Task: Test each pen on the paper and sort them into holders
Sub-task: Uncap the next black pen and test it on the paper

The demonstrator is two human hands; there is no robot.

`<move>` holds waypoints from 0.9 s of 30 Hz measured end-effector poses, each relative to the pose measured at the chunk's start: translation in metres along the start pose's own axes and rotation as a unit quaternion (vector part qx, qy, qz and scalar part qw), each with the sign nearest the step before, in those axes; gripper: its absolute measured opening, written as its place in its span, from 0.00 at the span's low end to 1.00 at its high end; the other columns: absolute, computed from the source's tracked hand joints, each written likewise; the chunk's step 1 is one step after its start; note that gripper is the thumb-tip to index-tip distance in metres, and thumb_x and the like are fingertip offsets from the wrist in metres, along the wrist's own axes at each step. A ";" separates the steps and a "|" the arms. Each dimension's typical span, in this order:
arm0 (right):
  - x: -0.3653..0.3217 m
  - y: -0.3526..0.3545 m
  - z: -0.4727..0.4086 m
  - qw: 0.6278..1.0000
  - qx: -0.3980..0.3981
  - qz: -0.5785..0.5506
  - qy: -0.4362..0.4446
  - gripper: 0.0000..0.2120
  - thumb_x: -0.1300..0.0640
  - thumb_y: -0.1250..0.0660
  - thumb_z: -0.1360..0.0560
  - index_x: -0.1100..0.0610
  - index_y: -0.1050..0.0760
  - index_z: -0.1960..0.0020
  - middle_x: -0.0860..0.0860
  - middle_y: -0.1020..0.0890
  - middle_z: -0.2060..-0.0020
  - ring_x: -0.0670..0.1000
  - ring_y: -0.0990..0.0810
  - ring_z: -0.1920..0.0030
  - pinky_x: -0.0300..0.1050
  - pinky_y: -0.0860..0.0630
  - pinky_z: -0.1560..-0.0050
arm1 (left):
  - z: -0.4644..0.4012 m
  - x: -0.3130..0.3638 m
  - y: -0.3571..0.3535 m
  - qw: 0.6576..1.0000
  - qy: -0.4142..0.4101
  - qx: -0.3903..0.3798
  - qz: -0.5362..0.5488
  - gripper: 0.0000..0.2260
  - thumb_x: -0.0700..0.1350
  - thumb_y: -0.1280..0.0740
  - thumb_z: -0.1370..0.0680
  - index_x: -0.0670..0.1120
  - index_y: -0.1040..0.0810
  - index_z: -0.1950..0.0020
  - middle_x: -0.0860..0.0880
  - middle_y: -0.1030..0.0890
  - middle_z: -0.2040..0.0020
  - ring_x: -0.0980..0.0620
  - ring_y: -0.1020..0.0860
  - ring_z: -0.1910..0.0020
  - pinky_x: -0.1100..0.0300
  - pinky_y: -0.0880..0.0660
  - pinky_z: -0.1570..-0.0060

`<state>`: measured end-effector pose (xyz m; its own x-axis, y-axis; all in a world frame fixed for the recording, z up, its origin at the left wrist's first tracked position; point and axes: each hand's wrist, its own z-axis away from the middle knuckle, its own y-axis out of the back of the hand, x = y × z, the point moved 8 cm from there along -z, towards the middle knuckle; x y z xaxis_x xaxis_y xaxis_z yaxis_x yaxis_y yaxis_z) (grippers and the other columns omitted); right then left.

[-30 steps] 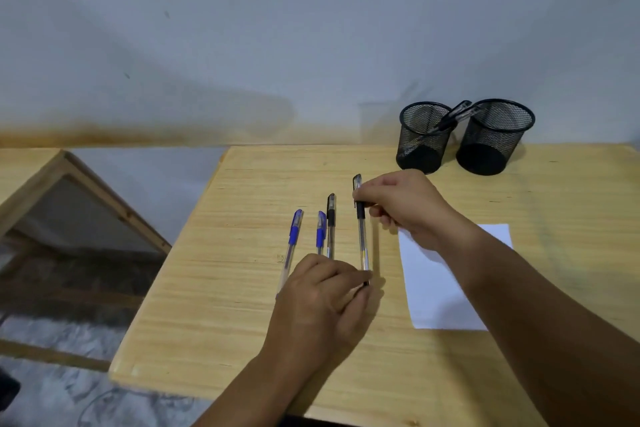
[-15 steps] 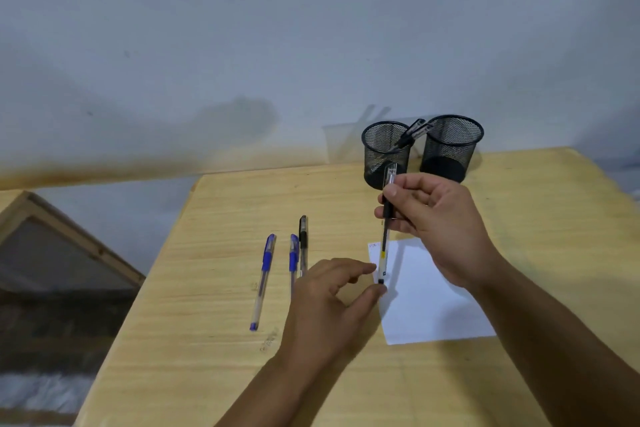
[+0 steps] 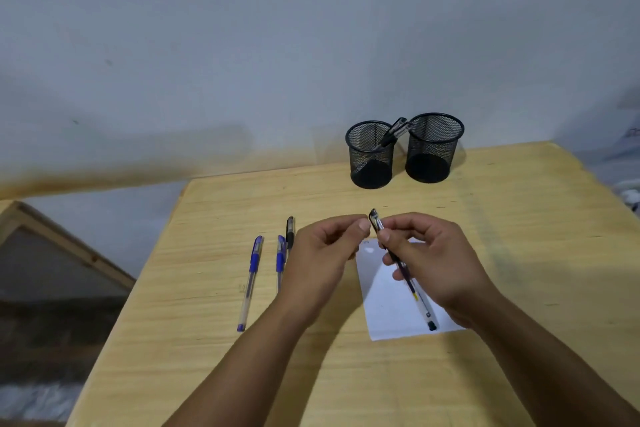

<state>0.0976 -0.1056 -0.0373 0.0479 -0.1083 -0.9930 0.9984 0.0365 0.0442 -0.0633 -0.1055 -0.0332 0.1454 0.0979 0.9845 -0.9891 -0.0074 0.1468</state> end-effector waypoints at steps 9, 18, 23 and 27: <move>0.011 -0.001 0.008 0.999 -0.003 0.040 0.015 0.03 0.56 0.31 0.23 0.52 0.18 0.53 0.45 0.15 0.65 0.41 0.22 0.71 0.30 0.28 0.69 | -0.002 -0.004 -0.009 1.000 0.020 -0.010 -0.015 0.04 0.47 0.29 0.22 0.50 0.14 0.53 0.54 0.14 0.58 0.61 0.21 0.60 0.58 0.23 0.52; 0.017 -0.003 0.017 0.995 0.037 0.063 0.065 0.08 0.56 0.32 0.22 0.55 0.21 0.60 0.45 0.25 0.75 0.47 0.32 0.72 0.39 0.35 0.71 | 0.005 -0.006 -0.020 0.998 0.003 -0.029 -0.051 0.08 0.47 0.33 0.20 0.52 0.15 0.56 0.52 0.15 0.58 0.59 0.22 0.57 0.50 0.23 0.45; 0.017 -0.004 0.016 0.996 0.038 0.057 0.052 0.06 0.55 0.33 0.22 0.50 0.19 0.55 0.46 0.19 0.71 0.44 0.30 0.73 0.38 0.33 0.70 | 0.002 -0.006 -0.014 1.000 0.021 0.005 -0.023 0.09 0.46 0.30 0.21 0.56 0.14 0.59 0.57 0.14 0.56 0.59 0.18 0.53 0.53 0.22 0.43; 0.029 -0.001 0.016 0.998 0.026 0.055 0.004 0.08 0.59 0.36 0.20 0.52 0.18 0.52 0.43 0.18 0.69 0.49 0.31 0.72 0.42 0.31 0.69 | -0.010 -0.012 0.004 0.997 0.033 0.066 0.013 0.04 0.49 0.29 0.23 0.53 0.14 0.53 0.54 0.14 0.58 0.62 0.20 0.60 0.59 0.23 0.49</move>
<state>0.0983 -0.1245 -0.0645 0.1576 -0.0980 -0.9826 0.9873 -0.0043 0.1588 -0.0692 -0.0970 -0.0452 0.1144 0.1603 0.9804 -0.9804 -0.1411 0.1374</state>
